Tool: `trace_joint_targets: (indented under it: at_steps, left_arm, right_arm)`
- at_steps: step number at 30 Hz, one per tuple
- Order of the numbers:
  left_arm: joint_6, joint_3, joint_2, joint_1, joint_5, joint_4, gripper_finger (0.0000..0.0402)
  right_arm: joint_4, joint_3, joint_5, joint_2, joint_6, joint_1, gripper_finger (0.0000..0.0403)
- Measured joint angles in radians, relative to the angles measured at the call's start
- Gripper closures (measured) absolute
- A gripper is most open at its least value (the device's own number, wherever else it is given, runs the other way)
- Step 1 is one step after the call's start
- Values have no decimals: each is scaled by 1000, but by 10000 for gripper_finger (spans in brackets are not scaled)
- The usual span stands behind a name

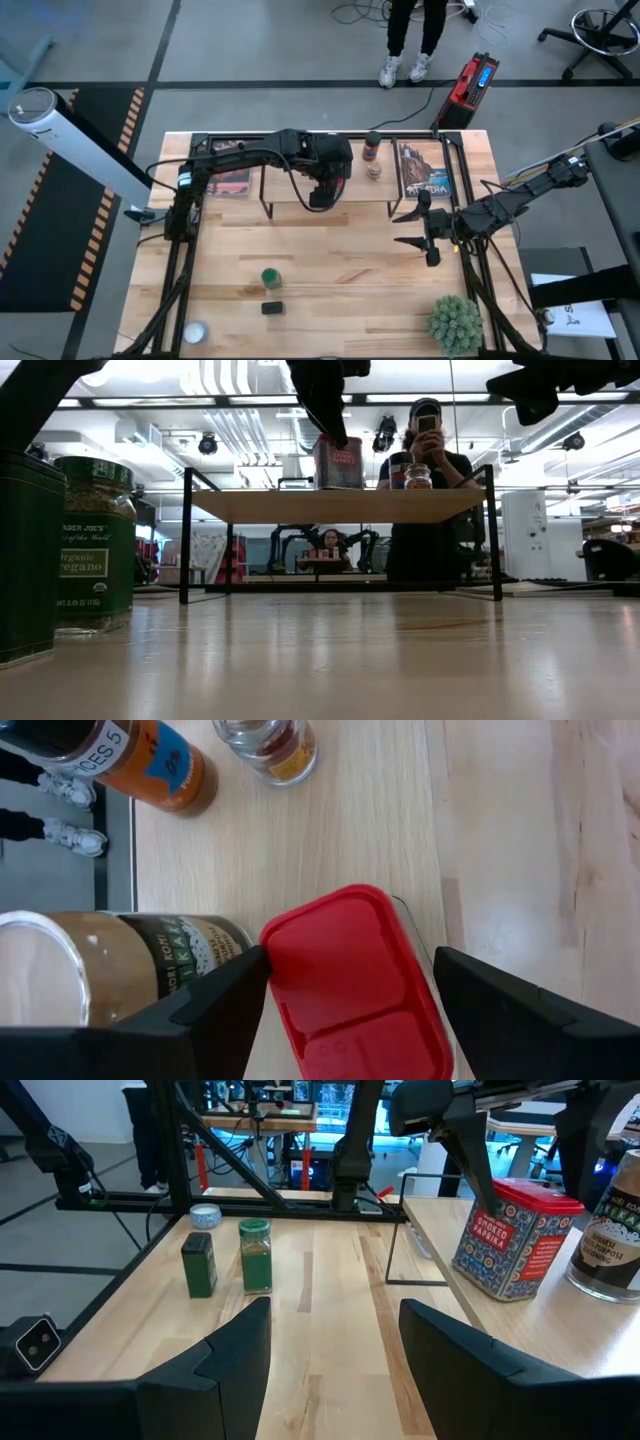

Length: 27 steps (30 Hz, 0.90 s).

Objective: Shelf spices
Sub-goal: Remove the red seasoning can from the shelf

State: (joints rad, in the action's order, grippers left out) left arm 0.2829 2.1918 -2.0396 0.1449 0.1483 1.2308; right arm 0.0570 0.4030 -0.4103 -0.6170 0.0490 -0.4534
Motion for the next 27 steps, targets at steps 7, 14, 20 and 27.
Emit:
trace_joint_targets:
  at_steps: [7, 14, 20, 27]
  left_arm:
    - [0, 0, 2, -16, 17, 3, 127]
    - [-2, 0, 7, -24, 59, 9, 127]
    - [-38, 0, 12, -27, 90, 7, 127]
    - [-56, 1, 13, -28, 89, 22, 127]
  right_arm:
    - [0, 0, 0, 0, 0, 0, 204]
    - [0, 0, 0, 0, -5, 0, 204]
    - [0, 0, 0, 0, -2, 0, 204]
    - [0, 0, 0, 0, 0, 0, 204]
